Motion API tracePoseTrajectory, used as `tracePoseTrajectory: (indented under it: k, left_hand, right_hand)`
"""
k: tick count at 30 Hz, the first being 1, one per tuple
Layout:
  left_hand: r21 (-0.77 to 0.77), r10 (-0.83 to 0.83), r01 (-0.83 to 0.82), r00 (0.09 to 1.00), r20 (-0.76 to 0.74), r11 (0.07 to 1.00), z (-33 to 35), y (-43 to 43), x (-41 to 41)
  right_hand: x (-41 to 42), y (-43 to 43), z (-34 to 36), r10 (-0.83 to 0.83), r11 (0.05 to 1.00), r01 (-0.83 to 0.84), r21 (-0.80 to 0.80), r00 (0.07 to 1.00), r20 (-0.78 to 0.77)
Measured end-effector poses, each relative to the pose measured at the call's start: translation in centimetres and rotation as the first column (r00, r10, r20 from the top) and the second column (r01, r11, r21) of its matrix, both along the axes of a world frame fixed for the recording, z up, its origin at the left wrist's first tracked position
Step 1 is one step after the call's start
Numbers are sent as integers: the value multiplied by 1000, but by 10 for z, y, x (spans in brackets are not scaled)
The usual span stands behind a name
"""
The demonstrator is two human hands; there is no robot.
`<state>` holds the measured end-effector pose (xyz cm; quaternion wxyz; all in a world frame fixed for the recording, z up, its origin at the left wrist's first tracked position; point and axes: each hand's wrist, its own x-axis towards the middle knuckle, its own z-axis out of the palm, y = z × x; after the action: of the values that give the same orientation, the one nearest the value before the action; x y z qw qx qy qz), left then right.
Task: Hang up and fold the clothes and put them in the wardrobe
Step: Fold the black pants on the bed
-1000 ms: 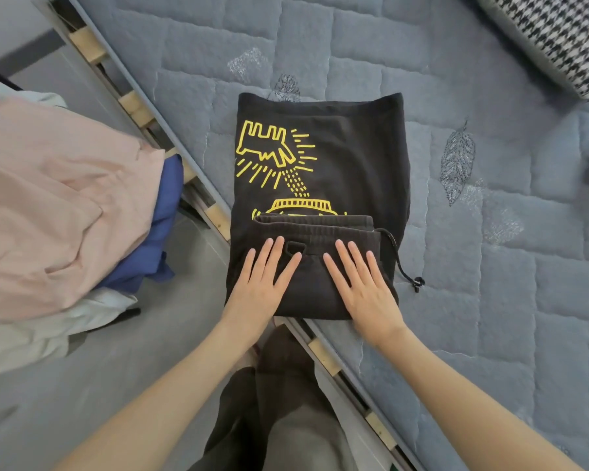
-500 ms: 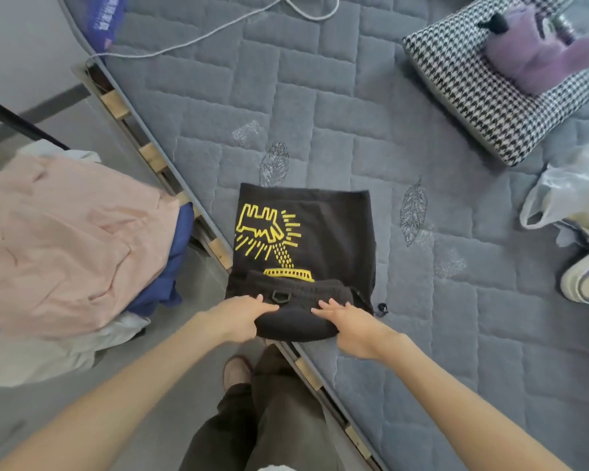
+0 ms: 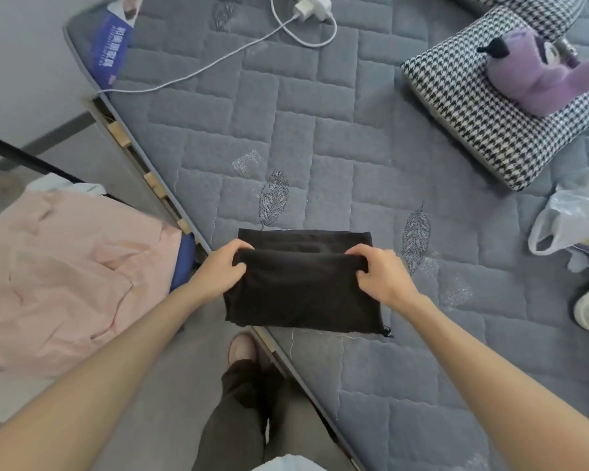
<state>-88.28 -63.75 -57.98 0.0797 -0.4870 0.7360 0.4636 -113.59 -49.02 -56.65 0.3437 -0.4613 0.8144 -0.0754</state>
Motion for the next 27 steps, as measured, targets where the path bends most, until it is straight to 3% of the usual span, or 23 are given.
tracePoseTrajectory:
  k: [4, 7, 12, 15, 18, 20, 23, 25, 27]
  left_hand:
    - [-21, 237, -239, 968, -79, 971, -27, -13, -16]
    - [16, 466, -468, 875, -133, 884, -48, -20, -28]
    - [133, 689, -677, 716, -113, 724, -74, -11, -41]
    - [114, 671, -663, 739, -56, 740, -80, 14, -35]
    - [23, 659, -658, 752, -15, 752, -84, 31, -34]
    - [0, 674, -674, 738, -12, 738, -86, 29, -37]
    - [-101, 617, -617, 786, -39, 781, -90, 19, -39]
    - [-160, 581, -581, 812, -48, 798, -94, 12, -37]
    - [-149, 583, -576, 812, 4, 804, -100, 7, -36]
  right_hand:
    - [-9, -8, -26, -184, 968, 190, -165, 982, 54]
    - [-13, -13, -44, -326, 907, 338, -251, 941, 90]
    - [-5, -12, -70, -561, 796, 587, -148, 807, 185]
    - [9, 3, -81, -698, 709, 705, 5, 702, 142]
    - [25, 16, -90, -683, 724, 679, 123, 730, -12]
    - [31, 16, -93, -668, 744, 667, 33, 744, 1]
    - [32, 11, -90, -636, 751, 635, -180, 769, 60]
    - [27, 8, -91, -597, 782, 573, -244, 801, -34]
    - [21, 10, -99, -575, 814, 543, -208, 804, -149]
